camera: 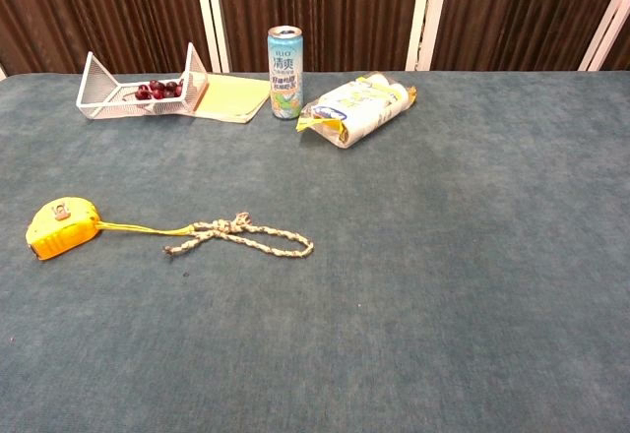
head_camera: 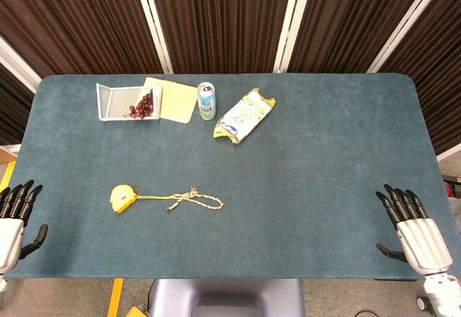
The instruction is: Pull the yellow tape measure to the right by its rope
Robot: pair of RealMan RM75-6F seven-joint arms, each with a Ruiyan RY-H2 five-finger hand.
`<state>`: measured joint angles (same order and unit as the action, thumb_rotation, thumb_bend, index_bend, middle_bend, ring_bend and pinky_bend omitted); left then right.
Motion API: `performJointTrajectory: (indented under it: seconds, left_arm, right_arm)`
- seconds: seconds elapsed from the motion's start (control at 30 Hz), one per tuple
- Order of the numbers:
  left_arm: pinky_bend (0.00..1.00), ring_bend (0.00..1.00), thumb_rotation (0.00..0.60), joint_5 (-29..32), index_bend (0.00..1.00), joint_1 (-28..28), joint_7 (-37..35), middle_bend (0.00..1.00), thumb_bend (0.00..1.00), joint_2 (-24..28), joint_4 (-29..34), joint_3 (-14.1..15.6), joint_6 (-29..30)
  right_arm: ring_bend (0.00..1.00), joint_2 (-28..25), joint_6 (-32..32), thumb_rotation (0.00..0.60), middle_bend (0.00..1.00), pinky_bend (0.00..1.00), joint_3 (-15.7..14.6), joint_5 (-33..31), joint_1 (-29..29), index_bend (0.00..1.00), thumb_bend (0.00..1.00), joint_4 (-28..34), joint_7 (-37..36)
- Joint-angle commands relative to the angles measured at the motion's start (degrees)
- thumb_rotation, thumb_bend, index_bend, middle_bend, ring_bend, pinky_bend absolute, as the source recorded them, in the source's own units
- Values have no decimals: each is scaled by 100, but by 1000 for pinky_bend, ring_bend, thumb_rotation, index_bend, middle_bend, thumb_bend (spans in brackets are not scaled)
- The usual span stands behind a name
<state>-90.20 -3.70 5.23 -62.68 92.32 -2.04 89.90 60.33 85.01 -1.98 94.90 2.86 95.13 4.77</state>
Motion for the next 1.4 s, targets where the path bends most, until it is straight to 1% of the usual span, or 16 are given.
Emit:
performJointTrajectory:
  seconds: [0.03, 0.27, 0.43, 0.57, 0.73, 0.83, 0.9, 0.97, 1.03, 1.1, 1.17, 1.27, 1.4]
  left_arm:
    - [20, 0, 600, -2, 36, -1, 12, 0, 430, 8, 19, 1, -3]
    - [20, 0, 600, -131, 36, 8, -10, 0, 430, 11, 28, 40, 61]
    - [20, 0, 600, -48, 36, 49, -154, 0, 430, 80, 33, 22, 90]
    - [20, 0, 600, -135, 36, 98, -224, 0, 430, 124, 39, 44, 205]
    - [20, 0, 600, -137, 36, 75, -106, 0, 430, 125, 72, 76, 110]
    - [20, 0, 600, -171, 36, 96, -80, 0, 430, 131, 85, 88, 153]
    - [20, 0, 600, -188, 36, 118, -115, 0, 430, 159, 87, 89, 200]
    - [20, 0, 600, -201, 36, 140, -144, 0, 430, 187, 94, 96, 234]
    - [20, 0, 600, -218, 36, 158, -170, 0, 431, 215, 95, 103, 264]
    - [20, 0, 600, -229, 36, 150, -108, 0, 430, 195, 129, 103, 251]
    - [20, 0, 600, -221, 36, 155, -65, 0, 429, 193, 142, 105, 244]
    - [20, 0, 600, -203, 36, 153, 42, 0, 430, 192, 160, 120, 192]
    - [20, 0, 600, -240, 36, 172, 89, 0, 430, 204, 186, 141, 214]
  right_arm:
    - [9, -2, -15, 600, 21, 0, -1, -15, 1, 107, 169, 0, 14]
    - [9, -11, -2, 600, 21, 0, -32, 44, -4, 107, 170, 11, 8]
    - [10, 17, -90, 600, 21, 0, -44, 140, 74, 121, 170, -21, 55]
    - [10, -43, -630, 600, 21, 0, 8, 212, 467, 122, 170, 91, 20]
    - [16, 57, -1414, 600, 21, 0, 277, 332, 1224, 138, 170, 246, -83]
    - [18, 328, -2012, 600, 21, 0, 491, 314, 1796, 150, 170, 184, -260]
    - [18, 582, -2436, 600, 22, 0, 672, 191, 2187, 163, 170, 103, -284]
    - [19, 853, -2816, 600, 22, 0, 818, 53, 2520, 181, 169, 20, -207]
    - [19, 1234, -3335, 600, 22, 0, 992, -201, 2943, 195, 169, -105, -45]
    - [24, 1538, -3690, 600, 22, 0, 1097, -378, 3246, 213, 169, -220, 116]
    - [33, 1861, -3971, 600, 22, 0, 1201, -577, 3512, 230, 170, -357, 262]
    - [43, 2484, -4439, 600, 23, 0, 1370, -995, 3972, 260, 179, -691, 433]
    - [45, 2981, -4663, 600, 23, 0, 1508, -1436, 4302, 298, 232, -1054, 586]
